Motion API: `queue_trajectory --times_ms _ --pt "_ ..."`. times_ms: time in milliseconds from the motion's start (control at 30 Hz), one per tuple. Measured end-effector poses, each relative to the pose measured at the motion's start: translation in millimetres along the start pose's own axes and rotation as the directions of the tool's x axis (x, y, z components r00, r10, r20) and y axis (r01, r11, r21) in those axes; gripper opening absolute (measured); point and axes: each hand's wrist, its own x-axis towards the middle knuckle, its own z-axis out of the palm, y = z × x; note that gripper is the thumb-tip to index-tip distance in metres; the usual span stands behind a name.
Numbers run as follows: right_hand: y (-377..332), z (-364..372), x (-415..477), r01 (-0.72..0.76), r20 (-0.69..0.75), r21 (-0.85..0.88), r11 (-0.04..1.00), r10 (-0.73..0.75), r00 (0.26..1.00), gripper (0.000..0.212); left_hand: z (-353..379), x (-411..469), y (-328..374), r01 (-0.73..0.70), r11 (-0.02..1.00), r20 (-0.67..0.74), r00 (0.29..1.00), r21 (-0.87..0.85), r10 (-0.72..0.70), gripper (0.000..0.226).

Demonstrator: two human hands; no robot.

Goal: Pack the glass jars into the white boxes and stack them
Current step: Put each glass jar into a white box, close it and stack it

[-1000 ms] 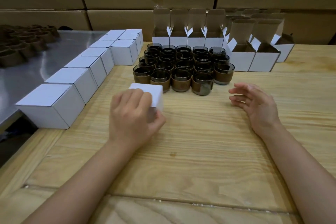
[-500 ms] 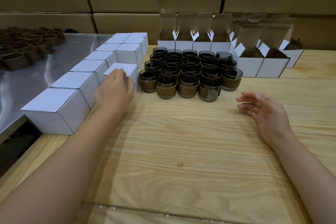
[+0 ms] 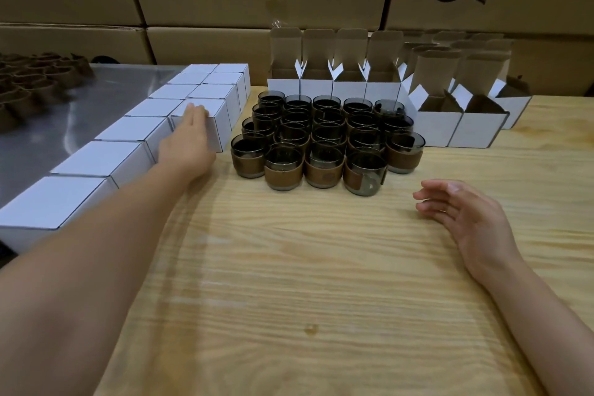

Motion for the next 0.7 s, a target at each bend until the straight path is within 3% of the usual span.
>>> queue_trajectory --times_ms 200,333,433,533,600,700 --pt "-1 2 0 -0.003 -0.002 0.002 1.0 0.003 1.0 0.028 5 8 1 0.024 1.0 0.023 0.999 0.006 -0.024 0.061" --pt "-2 3 0 -0.011 -0.003 0.002 1.0 0.011 1.0 0.027 2 -1 3 0.001 0.994 -0.021 1.0 -0.11 -0.004 0.076" --pt "0 2 -1 -0.017 -0.006 -0.002 1.0 0.017 1.0 0.025 -6 -22 16 -0.077 0.956 -0.267 0.964 -0.284 -0.002 0.072" --pt "1 3 0 -0.02 -0.01 -0.014 1.0 0.02 1.0 0.024 -11 -61 50 -0.225 0.878 -0.548 0.835 -0.423 -0.05 0.046" --pt "2 4 0 -0.022 -0.016 -0.03 0.999 0.021 1.0 0.023 -11 -95 84 -0.292 0.744 -0.497 0.865 -0.6 -0.062 0.032" --pt "2 6 0 -0.017 -0.022 -0.08 0.997 0.016 1.0 0.022 0 -142 132 -0.188 0.543 -0.188 0.98 -0.818 0.056 0.031"
